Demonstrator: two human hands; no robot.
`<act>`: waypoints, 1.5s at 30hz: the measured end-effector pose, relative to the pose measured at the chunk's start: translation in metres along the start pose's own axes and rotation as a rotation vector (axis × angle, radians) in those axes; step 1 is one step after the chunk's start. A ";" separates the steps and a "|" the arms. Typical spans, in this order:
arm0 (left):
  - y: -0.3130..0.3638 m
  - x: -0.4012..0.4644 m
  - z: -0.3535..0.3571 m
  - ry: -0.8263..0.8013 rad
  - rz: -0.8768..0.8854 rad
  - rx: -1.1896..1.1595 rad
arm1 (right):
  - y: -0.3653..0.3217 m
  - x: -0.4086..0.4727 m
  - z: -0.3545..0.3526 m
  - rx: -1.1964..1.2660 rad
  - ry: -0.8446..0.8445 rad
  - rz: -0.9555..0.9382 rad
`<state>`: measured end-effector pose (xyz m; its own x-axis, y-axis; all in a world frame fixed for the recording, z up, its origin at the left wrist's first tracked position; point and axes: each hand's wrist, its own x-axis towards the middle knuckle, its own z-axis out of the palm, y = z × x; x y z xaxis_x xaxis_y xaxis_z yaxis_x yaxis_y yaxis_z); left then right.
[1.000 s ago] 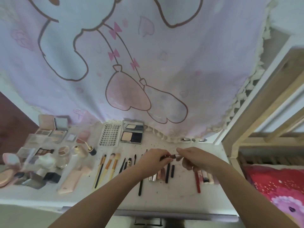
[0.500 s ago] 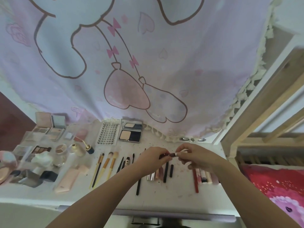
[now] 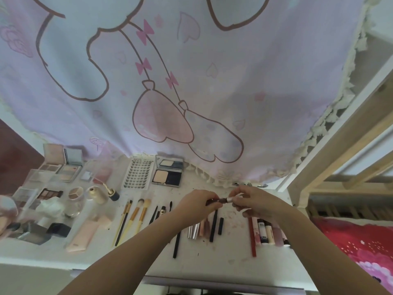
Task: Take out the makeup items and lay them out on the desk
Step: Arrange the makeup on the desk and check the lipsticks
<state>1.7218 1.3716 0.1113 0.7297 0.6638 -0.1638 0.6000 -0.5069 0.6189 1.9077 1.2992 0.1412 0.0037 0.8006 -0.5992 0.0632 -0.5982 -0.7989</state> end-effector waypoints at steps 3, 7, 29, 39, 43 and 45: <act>-0.002 0.002 0.001 0.006 -0.010 -0.008 | 0.000 0.000 -0.001 0.016 0.026 0.049; -0.003 0.004 0.003 -0.011 -0.002 0.022 | 0.004 0.003 -0.004 -0.036 0.047 0.043; -0.027 0.001 0.009 -0.162 -0.105 -0.155 | 0.015 0.005 -0.025 -0.122 0.061 0.074; -0.054 -0.006 0.014 -0.110 -0.345 -0.289 | 0.052 -0.015 -0.059 0.111 0.225 0.215; -0.019 0.007 0.046 -0.149 -0.437 -0.519 | 0.075 -0.010 -0.032 0.282 0.277 0.222; -0.004 0.017 0.064 -0.093 -0.498 -0.467 | 0.088 -0.003 -0.014 0.206 0.323 0.258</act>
<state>1.7522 1.3498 0.0573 0.4417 0.6955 -0.5667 0.6823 0.1497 0.7155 1.9269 1.2448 0.0730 0.3058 0.5749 -0.7590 -0.1803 -0.7478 -0.6390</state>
